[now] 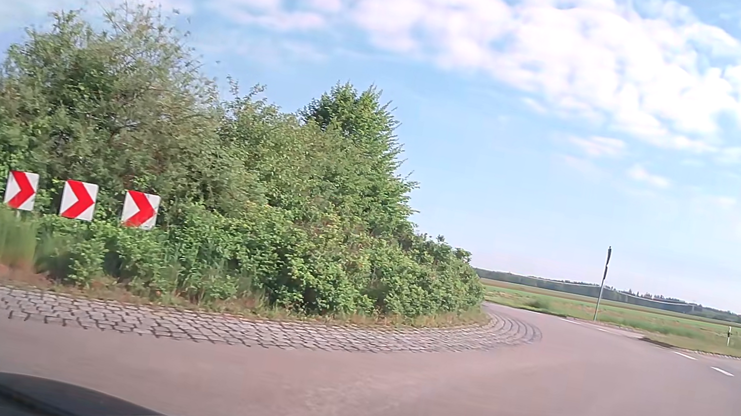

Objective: Follow the waypoints while adhering to traffic rules and regulations

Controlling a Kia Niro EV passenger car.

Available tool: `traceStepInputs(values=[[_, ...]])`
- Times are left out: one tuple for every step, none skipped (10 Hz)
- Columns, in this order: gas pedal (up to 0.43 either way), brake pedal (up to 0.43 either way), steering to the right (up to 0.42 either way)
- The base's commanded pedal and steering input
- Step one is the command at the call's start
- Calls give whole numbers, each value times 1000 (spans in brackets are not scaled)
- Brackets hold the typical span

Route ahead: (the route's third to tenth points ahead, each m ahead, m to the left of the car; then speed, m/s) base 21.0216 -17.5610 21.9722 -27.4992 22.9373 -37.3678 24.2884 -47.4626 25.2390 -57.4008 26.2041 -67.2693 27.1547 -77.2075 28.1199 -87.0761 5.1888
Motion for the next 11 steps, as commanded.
traceStepInputs(values=[[8,0,187],[8,0,191],[8,0,196],[8,18,212],[8,37,224],[8,37,230],[8,18,230],[8,0,231],[8,0,238],[8,0,255],[8,0,270]])
